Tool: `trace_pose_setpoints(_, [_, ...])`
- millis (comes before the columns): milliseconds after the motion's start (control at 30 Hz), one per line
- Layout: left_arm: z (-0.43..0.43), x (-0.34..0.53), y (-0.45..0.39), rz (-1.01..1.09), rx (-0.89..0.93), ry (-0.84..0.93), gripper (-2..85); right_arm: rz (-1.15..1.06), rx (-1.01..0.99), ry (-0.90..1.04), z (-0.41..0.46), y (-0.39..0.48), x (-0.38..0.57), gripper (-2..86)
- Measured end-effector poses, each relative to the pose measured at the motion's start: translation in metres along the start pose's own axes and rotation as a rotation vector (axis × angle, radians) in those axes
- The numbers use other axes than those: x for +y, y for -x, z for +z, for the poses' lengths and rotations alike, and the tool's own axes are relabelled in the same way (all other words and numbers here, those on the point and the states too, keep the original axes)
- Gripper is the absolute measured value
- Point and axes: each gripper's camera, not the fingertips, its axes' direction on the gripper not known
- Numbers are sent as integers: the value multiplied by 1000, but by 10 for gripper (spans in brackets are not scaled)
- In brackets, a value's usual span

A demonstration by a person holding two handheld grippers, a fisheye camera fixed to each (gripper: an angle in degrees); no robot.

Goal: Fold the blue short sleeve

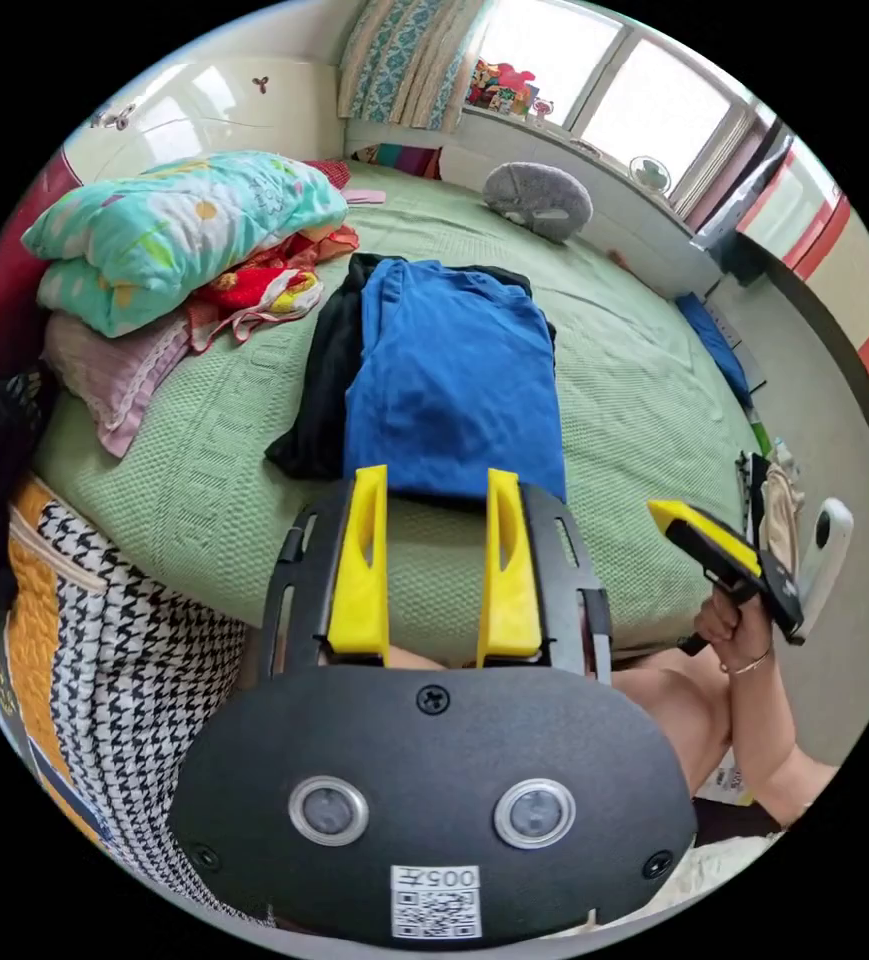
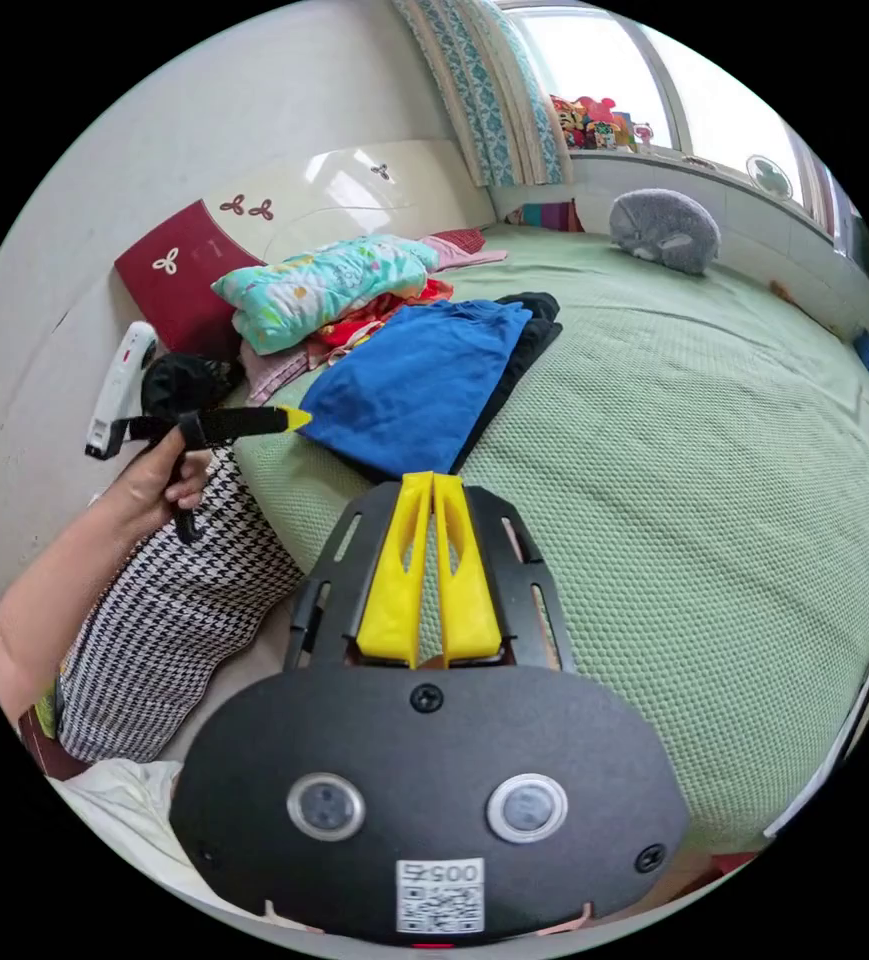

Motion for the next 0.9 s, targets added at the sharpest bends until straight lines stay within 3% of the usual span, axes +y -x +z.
trace_pose_setpoints(500, [-2, -34, 29, 10, 21, 65, 80, 6, -2, 8, 8, -17, 2, -10])
trace_pose_setpoints(700, [-26, -34, 36, 20, -199, -49, 131, 6, 4, 12, 14, -17, 1, -9])
trace_pose_setpoints(900, [-30, -36, 48, 56, -197, -53, 148, -32, 44, 28, 20, -13, -1, -10])
